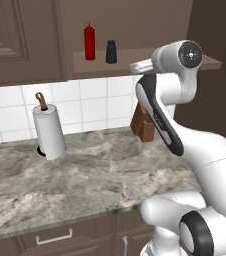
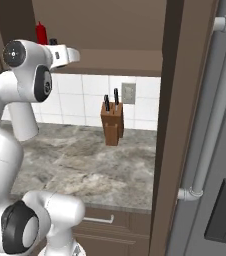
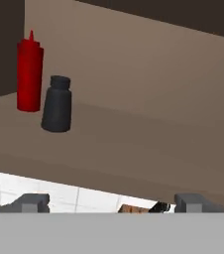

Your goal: Collect the paprika, ketchup, and shaker from the cabinet and place them next to the stove.

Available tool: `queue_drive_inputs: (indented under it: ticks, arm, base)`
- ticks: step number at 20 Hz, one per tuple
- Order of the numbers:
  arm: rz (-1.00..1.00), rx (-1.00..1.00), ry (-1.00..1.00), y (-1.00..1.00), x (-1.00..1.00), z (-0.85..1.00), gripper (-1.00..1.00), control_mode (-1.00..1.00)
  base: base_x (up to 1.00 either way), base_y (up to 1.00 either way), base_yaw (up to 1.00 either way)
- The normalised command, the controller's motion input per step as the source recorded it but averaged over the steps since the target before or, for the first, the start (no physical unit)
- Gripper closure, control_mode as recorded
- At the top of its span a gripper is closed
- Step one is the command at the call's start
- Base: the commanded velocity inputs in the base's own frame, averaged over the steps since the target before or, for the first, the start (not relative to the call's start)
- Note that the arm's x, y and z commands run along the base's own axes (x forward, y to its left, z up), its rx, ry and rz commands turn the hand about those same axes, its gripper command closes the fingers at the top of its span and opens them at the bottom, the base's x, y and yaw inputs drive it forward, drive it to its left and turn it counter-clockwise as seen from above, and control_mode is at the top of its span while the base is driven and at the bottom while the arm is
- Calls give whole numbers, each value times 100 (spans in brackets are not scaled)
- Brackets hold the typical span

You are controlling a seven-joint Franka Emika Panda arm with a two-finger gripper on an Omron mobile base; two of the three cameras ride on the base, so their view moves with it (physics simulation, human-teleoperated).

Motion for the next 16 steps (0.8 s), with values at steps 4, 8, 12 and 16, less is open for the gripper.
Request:
queue_drive_inputs:
  ticks: [4,8,12,16]
  arm:
    - [0,-2,-16,44,7,54,-100,-100]
    - [0,10,-8,37,22,46,-100,-100]
    - [-1,15,1,12,24,10,-100,-100]
    - [0,1,1,1,3,0,-100,-100]
  base:
    - [0,0,0]
    - [0,0,0]
    - [0,0,0]
    - [0,0,0]
